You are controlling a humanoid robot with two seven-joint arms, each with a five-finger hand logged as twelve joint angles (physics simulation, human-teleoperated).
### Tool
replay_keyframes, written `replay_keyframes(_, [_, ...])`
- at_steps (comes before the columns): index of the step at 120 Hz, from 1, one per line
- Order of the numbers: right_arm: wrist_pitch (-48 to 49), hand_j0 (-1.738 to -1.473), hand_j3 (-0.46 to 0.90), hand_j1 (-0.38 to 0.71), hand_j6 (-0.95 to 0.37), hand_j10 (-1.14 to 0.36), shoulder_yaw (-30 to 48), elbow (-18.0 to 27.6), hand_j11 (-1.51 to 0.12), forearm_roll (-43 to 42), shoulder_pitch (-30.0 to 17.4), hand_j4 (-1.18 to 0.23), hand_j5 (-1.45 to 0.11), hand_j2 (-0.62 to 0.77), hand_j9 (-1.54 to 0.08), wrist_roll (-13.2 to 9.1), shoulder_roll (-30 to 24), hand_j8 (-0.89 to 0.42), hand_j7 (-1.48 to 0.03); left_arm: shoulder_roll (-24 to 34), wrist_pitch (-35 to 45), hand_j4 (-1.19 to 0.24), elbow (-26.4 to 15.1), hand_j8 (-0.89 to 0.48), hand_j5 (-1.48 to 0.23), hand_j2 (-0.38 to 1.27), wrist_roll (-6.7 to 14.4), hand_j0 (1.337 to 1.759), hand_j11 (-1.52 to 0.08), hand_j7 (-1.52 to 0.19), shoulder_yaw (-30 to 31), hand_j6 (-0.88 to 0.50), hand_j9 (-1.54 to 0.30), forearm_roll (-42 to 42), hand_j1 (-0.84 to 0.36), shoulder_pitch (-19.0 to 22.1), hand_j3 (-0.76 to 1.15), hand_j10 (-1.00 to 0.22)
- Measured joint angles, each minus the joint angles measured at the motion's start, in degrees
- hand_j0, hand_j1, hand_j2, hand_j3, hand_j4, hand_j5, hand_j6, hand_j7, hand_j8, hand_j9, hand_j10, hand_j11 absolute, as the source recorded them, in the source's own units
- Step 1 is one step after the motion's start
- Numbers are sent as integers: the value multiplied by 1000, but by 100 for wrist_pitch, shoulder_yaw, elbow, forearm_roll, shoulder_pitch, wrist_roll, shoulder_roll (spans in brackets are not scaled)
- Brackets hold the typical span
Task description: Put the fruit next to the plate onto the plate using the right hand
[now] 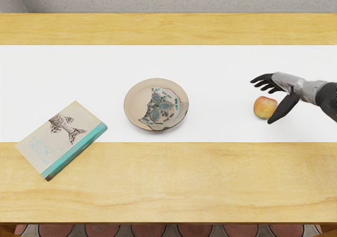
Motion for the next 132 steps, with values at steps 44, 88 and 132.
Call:
replay_keyframes(44, [-1709, -1658, 0, -23, -281, -279, -619, 218, -357, -557, -259, -279, -358, -51, -357, -27, 182, -280, -357, 0, 0, -245, 0, -245, -318, 49, 0, 1658, -318, -318, 0, -245, -318, 0, 55, 0, 0, -245])
replay_keyframes(88, [-2455, -1658, 0, 44, -337, -334, -891, 195, -430, -583, -310, -335, -431, -61, -430, -37, 344, -336, -430, 0, 0, -245, 0, -245, -318, 49, 0, 1658, -318, -318, 0, -245, -318, 0, 55, 0, 0, -245])
replay_keyframes(132, [-2606, -1658, 0, 70, -359, -357, -1122, -6, -459, -600, -304, -361, -454, -64, -459, -31, 545, -309, -458, 0, 0, -245, 0, -245, -318, 49, 0, 1658, -318, -318, 0, -245, -318, 0, 55, 0, 0, -245])
